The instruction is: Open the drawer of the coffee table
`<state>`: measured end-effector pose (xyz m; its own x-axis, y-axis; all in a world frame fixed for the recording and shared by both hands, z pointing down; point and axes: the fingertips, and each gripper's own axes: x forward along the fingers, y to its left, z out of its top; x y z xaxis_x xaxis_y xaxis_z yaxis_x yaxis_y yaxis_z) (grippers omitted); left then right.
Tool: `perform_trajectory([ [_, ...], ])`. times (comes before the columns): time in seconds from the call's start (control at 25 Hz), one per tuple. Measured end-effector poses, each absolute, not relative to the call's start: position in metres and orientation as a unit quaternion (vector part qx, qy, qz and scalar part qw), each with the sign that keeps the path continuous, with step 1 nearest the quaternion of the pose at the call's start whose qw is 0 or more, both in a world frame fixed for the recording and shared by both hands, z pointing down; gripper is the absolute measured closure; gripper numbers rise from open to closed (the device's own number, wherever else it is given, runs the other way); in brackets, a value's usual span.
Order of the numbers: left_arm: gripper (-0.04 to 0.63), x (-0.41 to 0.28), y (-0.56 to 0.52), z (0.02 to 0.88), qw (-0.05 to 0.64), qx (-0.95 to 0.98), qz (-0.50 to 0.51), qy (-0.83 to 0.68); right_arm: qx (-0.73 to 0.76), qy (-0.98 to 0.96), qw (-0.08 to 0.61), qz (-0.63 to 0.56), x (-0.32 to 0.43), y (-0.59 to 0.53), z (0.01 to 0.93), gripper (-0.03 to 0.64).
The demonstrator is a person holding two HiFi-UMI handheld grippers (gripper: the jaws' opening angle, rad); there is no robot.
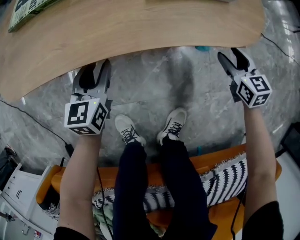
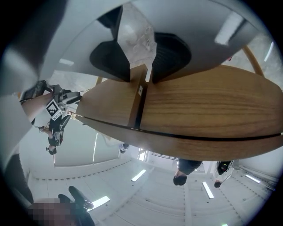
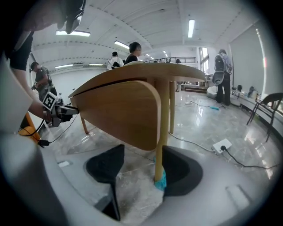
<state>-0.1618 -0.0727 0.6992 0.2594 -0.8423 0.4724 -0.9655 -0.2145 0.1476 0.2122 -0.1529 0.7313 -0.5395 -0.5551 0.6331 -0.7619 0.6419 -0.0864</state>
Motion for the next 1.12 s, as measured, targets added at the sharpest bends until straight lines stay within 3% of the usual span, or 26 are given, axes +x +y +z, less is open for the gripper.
perform_trajectory([
  [0.4,0.407,-0.151,-0.076,0.702,0.213,0.763,0.137,-0.595,0.333,-0.880,0.308,0.136,0.208,-0.171,0.715,0.359],
  [0.52,0.416,-0.150,-0.078,0.700,0.208,0.772,0.137,-0.585,0.322,-0.884,0.309,0.138,0.197,-0.171,0.717,0.359],
  [0.6,0.469,-0.146,-0.080,0.699,0.204,0.780,0.143,-0.574,0.328,-0.883,0.306,0.138,0.195,-0.172,0.718,0.359],
  [1.12,0.468,-0.146,-0.077,0.699,0.215,0.778,0.145,-0.573,0.342,-0.878,0.298,0.150,0.195,-0.164,0.719,0.359],
])
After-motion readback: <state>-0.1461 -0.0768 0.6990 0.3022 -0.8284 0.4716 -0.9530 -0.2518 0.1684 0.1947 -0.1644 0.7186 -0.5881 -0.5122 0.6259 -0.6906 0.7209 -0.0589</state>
